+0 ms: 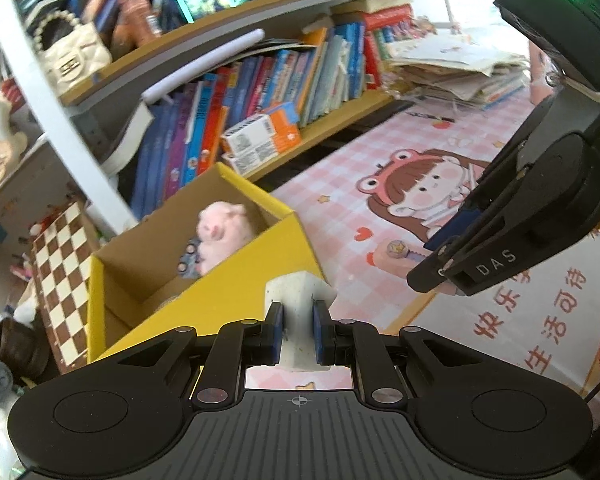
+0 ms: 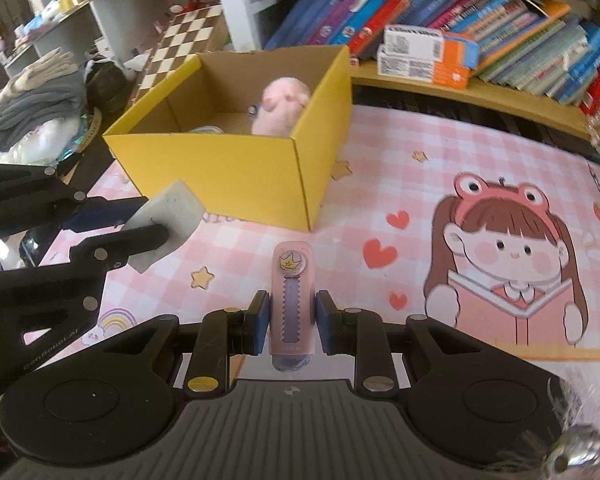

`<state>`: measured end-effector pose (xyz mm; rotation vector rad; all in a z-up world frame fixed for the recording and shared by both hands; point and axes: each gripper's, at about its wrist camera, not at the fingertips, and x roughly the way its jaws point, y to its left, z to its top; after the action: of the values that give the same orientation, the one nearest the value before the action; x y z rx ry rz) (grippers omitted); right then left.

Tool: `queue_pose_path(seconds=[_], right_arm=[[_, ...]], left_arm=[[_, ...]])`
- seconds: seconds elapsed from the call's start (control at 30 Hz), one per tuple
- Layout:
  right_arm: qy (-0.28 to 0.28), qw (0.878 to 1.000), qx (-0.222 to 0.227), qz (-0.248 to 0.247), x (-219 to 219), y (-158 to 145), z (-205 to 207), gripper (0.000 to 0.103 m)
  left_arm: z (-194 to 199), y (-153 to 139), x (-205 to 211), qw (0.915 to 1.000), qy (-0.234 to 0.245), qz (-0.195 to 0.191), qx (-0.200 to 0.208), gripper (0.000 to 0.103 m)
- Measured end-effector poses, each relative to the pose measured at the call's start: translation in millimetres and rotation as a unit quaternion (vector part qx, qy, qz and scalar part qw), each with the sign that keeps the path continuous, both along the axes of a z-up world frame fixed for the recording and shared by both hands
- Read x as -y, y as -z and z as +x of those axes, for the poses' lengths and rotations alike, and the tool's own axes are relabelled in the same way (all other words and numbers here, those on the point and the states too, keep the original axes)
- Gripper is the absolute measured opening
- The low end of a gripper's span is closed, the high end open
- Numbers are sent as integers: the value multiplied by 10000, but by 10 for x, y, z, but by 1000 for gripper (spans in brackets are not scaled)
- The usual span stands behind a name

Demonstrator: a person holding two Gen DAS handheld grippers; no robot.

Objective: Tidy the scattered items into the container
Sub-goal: 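Carry the cream block and pink strap over the yellow box with both tools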

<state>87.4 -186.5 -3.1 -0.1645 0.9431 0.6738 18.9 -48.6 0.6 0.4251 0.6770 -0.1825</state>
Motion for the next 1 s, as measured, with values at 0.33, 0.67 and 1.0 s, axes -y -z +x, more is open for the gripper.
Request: queue_pose_path(seconds=[0.33,0.67,1.0], right_arm=[[-433,9983,385,-45,-238,-250,129,23],[-645,9965,533,68,-431,-352,239,23],[-772,9942,725,172,-683,-466,499,23]], left_arm=[[107,-219,-279,9984,-379,-270,317,14],[208,-290,-482,9962,-669,-310,456,14],[515,-364,-729,9938,-853,-422,573,14]])
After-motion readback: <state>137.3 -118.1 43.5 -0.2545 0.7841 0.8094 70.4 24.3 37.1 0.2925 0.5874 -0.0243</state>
